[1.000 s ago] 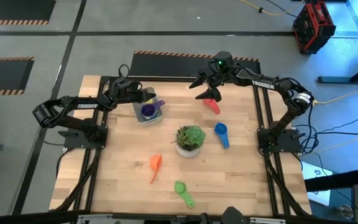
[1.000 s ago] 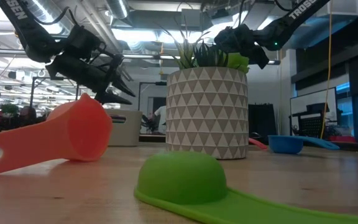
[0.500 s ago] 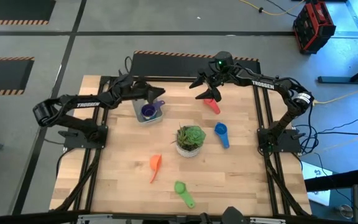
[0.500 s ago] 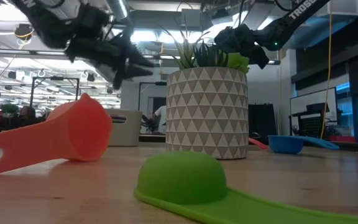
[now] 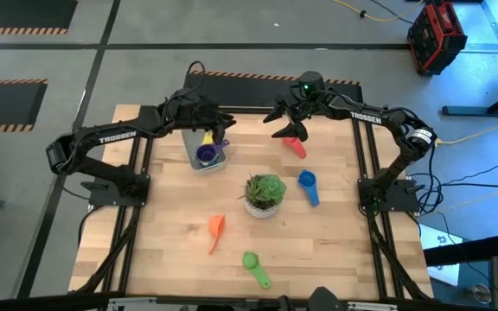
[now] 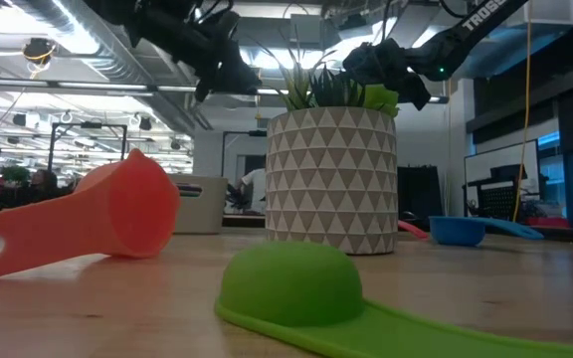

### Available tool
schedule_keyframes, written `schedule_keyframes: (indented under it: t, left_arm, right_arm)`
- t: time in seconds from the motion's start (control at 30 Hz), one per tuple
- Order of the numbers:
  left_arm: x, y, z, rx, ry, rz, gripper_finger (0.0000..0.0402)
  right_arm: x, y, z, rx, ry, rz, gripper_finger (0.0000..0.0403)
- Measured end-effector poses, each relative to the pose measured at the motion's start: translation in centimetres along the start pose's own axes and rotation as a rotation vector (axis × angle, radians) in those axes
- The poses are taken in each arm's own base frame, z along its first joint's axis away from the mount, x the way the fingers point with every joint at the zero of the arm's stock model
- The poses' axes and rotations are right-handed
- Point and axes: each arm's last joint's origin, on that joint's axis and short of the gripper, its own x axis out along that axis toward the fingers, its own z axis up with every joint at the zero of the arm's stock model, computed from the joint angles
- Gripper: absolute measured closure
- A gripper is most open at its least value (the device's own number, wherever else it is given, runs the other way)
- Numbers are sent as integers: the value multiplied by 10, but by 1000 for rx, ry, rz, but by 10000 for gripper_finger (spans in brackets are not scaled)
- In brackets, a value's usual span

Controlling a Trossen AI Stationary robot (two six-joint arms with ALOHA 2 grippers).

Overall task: Nest measuring cups in basket
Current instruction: Stack the violet measuring cup on top of the yellow measuring cup in the gray bin

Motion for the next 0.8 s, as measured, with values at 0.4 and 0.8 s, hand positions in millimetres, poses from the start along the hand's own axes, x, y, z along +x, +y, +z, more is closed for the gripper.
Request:
schedule_keyframes:
  t: [0.4, 0.8]
  left_arm:
    - [1, -12, -3, 11, 26, -31, 302]
    - [2, -40, -22, -78, 172, -99, 302]
  right_arm:
    - [0, 0, 0, 0, 0, 0, 42]
    - [0, 0, 0, 0, 0, 0, 42]
